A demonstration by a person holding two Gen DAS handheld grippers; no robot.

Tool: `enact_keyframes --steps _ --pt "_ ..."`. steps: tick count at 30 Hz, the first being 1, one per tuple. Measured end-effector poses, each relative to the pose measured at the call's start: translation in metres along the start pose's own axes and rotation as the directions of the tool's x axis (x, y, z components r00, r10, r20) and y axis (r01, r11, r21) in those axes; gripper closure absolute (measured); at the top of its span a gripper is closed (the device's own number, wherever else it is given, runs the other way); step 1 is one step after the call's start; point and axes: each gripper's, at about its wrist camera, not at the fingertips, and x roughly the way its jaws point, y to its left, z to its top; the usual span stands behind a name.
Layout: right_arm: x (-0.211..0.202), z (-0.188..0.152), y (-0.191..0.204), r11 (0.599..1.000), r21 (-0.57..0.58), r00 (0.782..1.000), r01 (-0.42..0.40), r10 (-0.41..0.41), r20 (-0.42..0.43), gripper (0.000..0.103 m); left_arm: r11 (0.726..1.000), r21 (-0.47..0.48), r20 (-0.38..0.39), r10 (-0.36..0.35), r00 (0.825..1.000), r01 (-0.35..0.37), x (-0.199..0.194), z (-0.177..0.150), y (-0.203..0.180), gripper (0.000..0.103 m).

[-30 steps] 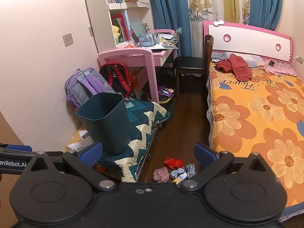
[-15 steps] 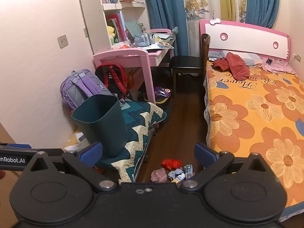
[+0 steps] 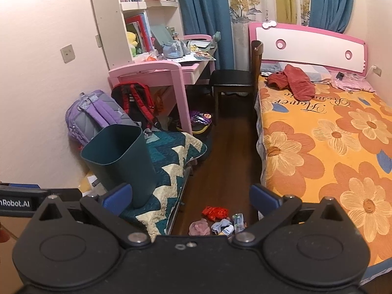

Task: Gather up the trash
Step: 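Lower the left tool onto the white ball while the right tool grasps the white tissue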

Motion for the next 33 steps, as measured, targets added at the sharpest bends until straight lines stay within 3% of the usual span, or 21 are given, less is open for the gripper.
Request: enact_keyframes --steps 5,9,14,17,20,23,26,27,30,33 --pt "0.027 0.010 0.012 0.998 0.024 0.998 0.055 -0.055 0.001 0.000 0.999 0.035 0.024 -0.036 0.999 0.036 0.025 0.027 0.023 0.001" --pt "0.062 0.018 0.017 0.993 0.104 0.998 0.063 -0.064 0.001 0.000 0.990 0.116 0.056 -0.092 0.994 0.085 0.061 0.059 0.046 0.001" --pt "0.102 0.014 0.016 0.963 0.239 0.992 0.128 -0.119 -0.048 0.000 0.950 0.261 0.019 -0.183 0.983 0.172 0.126 0.091 0.062 0.001" --pt "0.128 0.004 0.013 0.951 0.248 0.982 0.183 -0.164 -0.094 0.000 0.917 0.329 -0.029 -0.227 0.973 0.224 0.159 0.092 0.067 0.001" --pt "0.160 -0.013 0.003 0.948 0.238 0.972 0.211 -0.178 -0.154 0.001 0.885 0.375 -0.095 -0.259 0.961 0.276 0.198 0.080 0.062 0.001" --pt "0.200 -0.036 -0.017 0.953 0.199 0.957 0.230 -0.184 -0.225 0.002 0.877 0.384 -0.155 -0.249 0.956 0.291 0.240 0.057 0.054 0.001" --pt "0.251 -0.064 -0.043 0.968 0.168 0.949 0.186 -0.132 -0.285 0.004 0.879 0.376 -0.221 -0.222 0.949 0.294 0.287 0.027 0.047 0.001" --pt "0.270 -0.075 -0.052 0.974 0.146 0.942 0.175 -0.122 -0.313 0.010 0.880 0.376 -0.250 -0.207 0.946 0.292 0.307 0.011 0.043 0.001" --pt "0.327 -0.117 -0.073 0.987 0.063 0.908 0.148 -0.110 -0.405 0.014 0.895 0.356 -0.321 -0.151 0.935 0.267 0.364 -0.032 0.037 0.001" --pt "0.379 -0.167 -0.091 0.991 0.040 0.868 0.124 -0.089 -0.489 0.018 0.921 0.301 -0.397 -0.116 0.910 0.249 0.425 -0.076 0.033 0.001"
